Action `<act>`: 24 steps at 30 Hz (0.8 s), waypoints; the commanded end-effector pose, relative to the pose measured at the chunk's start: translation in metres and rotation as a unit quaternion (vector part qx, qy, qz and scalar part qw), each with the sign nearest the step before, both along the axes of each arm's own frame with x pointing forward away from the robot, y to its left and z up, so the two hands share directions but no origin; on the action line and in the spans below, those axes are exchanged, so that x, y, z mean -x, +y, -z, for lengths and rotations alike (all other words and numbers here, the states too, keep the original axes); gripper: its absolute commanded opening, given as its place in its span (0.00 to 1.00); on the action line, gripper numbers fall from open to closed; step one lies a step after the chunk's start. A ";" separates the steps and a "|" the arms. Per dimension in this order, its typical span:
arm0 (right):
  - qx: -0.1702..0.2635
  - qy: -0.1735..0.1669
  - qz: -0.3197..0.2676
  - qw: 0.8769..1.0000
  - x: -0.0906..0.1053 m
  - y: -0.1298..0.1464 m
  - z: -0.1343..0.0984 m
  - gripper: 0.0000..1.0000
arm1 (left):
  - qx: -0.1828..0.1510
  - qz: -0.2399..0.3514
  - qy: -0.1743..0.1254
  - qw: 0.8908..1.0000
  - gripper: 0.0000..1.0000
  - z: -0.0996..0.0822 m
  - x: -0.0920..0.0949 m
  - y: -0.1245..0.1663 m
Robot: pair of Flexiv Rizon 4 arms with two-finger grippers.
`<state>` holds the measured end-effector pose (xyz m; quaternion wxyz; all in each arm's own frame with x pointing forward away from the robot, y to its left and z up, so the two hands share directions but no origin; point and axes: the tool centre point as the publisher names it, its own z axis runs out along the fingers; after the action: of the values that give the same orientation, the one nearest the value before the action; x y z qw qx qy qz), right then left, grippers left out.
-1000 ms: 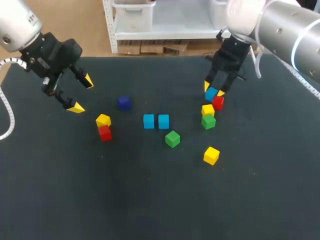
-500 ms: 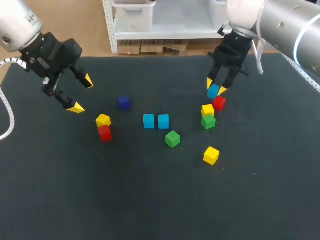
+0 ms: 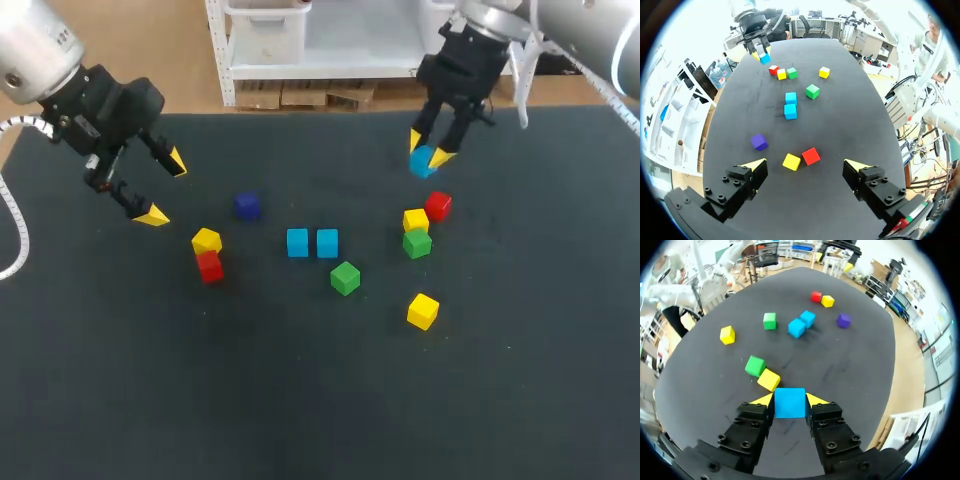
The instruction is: Place the blue cubes, place green cubes on the blue cubes, place the yellow cubes on the green cubes, then place the red cubes on the yellow cubes, and place purple cube on the red cubes.
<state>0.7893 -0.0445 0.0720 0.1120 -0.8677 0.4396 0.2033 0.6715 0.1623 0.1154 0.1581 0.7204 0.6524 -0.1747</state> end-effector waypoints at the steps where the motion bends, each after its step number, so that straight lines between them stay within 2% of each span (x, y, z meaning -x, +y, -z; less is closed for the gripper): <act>1: 0.000 -0.016 0.033 0.999 0.020 0.001 -0.009 0.00 | 0.001 0.002 0.000 1.000 1.00 0.001 -0.001 0.001; 7: -0.015 -0.009 0.076 0.997 0.036 0.003 -0.014 0.00 | 0.001 0.002 0.000 1.000 1.00 0.001 -0.001 0.001; 14: -0.042 0.006 0.098 0.994 0.062 0.004 -0.016 0.00 | 0.001 0.002 0.000 1.000 1.00 0.001 -0.001 0.001; 19: -0.044 -0.013 0.135 0.990 0.081 0.008 -0.020 0.00 | 0.001 0.002 0.000 1.000 1.00 0.001 -0.001 0.001; 24: -0.039 -0.023 0.175 0.983 0.090 0.018 -0.017 0.00 | 0.001 0.002 0.000 1.000 1.00 0.001 -0.001 0.001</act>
<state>0.7166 -0.0290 0.0899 0.0784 -0.7974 0.5367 0.2645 0.6715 0.1623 0.1154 0.1581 0.7203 0.6524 -0.1747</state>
